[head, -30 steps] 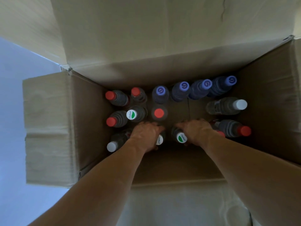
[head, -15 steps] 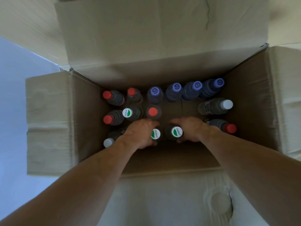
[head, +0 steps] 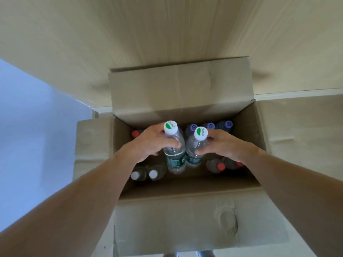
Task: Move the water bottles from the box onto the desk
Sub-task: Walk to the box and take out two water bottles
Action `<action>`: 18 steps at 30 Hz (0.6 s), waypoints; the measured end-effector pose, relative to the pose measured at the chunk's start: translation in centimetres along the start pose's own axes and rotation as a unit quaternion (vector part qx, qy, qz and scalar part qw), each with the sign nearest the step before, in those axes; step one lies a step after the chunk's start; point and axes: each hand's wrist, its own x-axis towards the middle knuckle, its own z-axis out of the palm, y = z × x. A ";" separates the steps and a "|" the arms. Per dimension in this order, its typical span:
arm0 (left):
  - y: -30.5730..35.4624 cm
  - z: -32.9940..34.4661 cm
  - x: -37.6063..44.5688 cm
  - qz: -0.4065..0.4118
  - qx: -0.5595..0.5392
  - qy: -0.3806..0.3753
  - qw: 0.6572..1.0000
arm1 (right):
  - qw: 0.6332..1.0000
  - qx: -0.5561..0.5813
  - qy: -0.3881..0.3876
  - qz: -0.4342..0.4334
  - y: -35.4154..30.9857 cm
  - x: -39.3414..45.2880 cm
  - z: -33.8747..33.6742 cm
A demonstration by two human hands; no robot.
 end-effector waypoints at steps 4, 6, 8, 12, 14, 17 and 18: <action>3.1 0.1 -1.5 -0.047 -0.104 0.031 0.993 | 0.993 0.113 0.028 0.031 -2.9 -1.8 -0.8; 4.4 0.5 -2.2 -0.054 -0.150 0.039 0.986 | 0.984 0.166 0.038 0.042 -4.2 -2.6 -1.2; 5.6 0.9 -2.9 -0.053 -0.184 0.031 0.981 | 0.975 0.214 0.051 0.040 -5.2 -3.4 -1.5; 7.7 0.9 -4.0 -0.052 -0.203 0.037 0.977 | 0.960 0.267 0.070 0.034 -7.1 -4.8 -1.8; 8.6 0.9 -4.4 -0.050 -0.205 0.046 0.976 | 0.958 0.272 0.077 0.039 -8.1 -5.5 -1.8; 9.7 1.0 -5.2 -0.044 -0.217 0.036 0.975 | 0.953 0.274 0.106 0.068 -9.6 -6.6 -1.7; 10.1 1.1 -5.5 -0.035 -0.214 0.023 0.976 | 0.952 0.272 0.114 0.081 -9.9 -7.0 -1.7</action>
